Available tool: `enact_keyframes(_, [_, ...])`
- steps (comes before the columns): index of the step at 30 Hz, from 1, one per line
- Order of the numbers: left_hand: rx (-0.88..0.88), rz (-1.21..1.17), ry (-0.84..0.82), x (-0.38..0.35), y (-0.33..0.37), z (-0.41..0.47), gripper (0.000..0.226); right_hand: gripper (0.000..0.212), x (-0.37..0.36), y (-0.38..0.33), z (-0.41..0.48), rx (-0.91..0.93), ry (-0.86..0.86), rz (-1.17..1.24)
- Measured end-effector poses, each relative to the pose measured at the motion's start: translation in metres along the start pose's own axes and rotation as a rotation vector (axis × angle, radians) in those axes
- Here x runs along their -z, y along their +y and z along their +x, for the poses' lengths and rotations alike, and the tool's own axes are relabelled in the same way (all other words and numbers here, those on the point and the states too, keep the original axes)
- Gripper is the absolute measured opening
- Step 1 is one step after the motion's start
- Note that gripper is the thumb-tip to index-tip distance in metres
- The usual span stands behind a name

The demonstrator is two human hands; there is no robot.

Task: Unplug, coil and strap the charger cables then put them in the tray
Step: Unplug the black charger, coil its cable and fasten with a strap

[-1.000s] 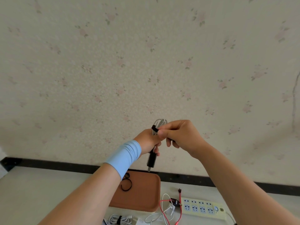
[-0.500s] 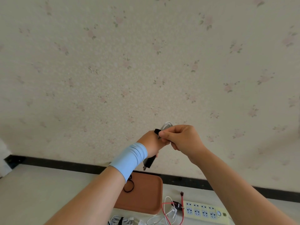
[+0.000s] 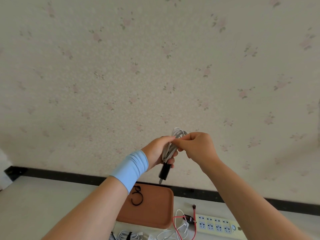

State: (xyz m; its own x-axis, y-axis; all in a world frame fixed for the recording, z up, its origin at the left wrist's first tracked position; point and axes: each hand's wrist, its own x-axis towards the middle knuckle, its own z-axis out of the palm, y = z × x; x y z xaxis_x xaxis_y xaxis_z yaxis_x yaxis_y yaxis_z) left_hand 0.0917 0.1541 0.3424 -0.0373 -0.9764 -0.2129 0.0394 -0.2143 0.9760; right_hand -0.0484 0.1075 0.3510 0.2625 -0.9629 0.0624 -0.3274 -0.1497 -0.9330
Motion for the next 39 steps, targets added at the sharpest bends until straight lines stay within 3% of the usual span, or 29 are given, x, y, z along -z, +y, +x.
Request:
enact_keyframes(2, [-0.021, 0.053, 0.144, -0.006, -0.002, 0.002, 0.044, 0.023, -0.001, -0.001, -0.001, 0.027, -0.010, 0.014])
enact_keyframes(5, [-0.065, 0.145, 0.298, -0.007, -0.001, 0.007, 0.044, 0.013, -0.003, -0.002, -0.005, 0.072, -0.035, 0.064])
enact_keyframes(10, [-0.092, 0.134, 0.350, -0.002, 0.002, 0.010, 0.035, 0.010, 0.006, -0.005, -0.007, 0.012, -0.136, 0.181])
enact_keyframes(15, [-0.141, 0.075, 0.393, -0.006, 0.002, 0.014, 0.025, 0.031, 0.015, 0.002, -0.001, -0.129, -0.208, 0.149])
enact_keyframes(18, [-0.158, -0.031, 0.324, -0.004, 0.007, 0.010, 0.028, 0.018, 0.017, 0.009, 0.002, -0.116, -0.315, 0.243])
enact_keyframes(21, [-0.134, -0.058, 0.180, 0.001, 0.006, 0.005, 0.031, 0.008, 0.020, 0.016, 0.009, -0.054, -0.333, 0.188])
enact_keyframes(25, [-0.079, 0.039, 0.010, 0.007, 0.004, -0.001, 0.033, 0.008, 0.018, 0.020, 0.012, 0.093, -0.287, 0.010])
enact_keyframes(29, [-0.076, 0.143, -0.050, 0.017, 0.003, -0.008, 0.033, 0.020, 0.016, 0.023, 0.012, 0.319, -0.278, -0.136])
enact_keyframes(31, [-0.125, 0.237, -0.036, 0.021, 0.003, -0.011, 0.032, 0.009, 0.016, 0.028, 0.018, 0.290, -0.324, -0.198])
enact_keyframes(33, [-0.175, 0.374, 0.001, 0.022, 0.002, -0.014, 0.029, 0.015, 0.017, 0.033, 0.022, 0.237, -0.379, -0.268])
enact_keyframes(39, [-0.248, 0.575, 0.050, 0.022, 0.003, -0.015, 0.025, 0.031, 0.023, 0.023, 0.020, 0.098, -0.611, -0.023])
